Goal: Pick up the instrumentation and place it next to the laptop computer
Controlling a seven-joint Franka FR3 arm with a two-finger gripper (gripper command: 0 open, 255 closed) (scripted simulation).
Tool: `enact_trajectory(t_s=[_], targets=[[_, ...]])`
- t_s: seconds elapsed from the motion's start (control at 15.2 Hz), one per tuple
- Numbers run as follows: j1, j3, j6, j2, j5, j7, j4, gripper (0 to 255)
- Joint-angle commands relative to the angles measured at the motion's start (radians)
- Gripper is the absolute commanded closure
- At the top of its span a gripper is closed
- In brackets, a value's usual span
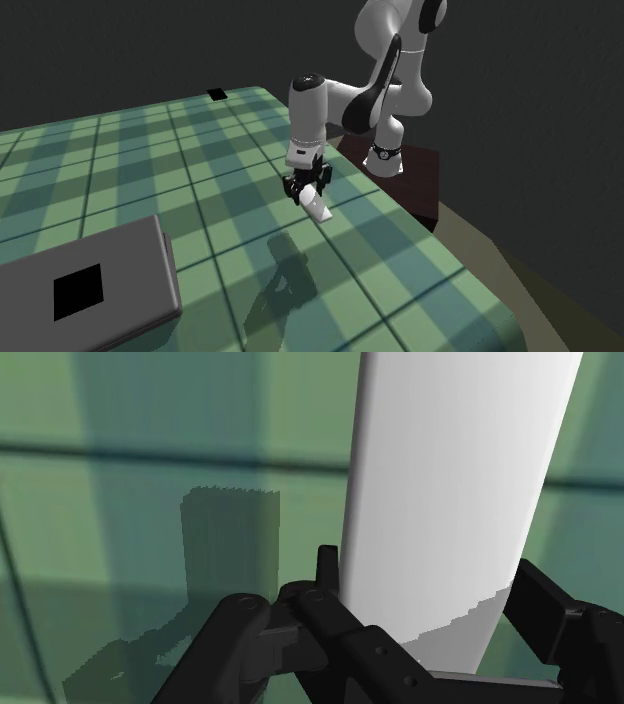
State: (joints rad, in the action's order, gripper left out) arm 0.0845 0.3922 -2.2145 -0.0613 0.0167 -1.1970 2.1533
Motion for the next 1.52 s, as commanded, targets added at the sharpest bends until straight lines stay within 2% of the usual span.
enact_trajectory(t_s=[0.0, 0.92, 1.45], targets=[[0.001, 0.001, 0.025, 0.017, -0.008, 0.005, -0.010, 255], [0.005, -0.003, 0.206, 0.091, -0.041, 0.027, -0.121, 255], [-0.099, 0.060, 0.280, -0.176, 0.083, -0.173, -0.437, 255]])
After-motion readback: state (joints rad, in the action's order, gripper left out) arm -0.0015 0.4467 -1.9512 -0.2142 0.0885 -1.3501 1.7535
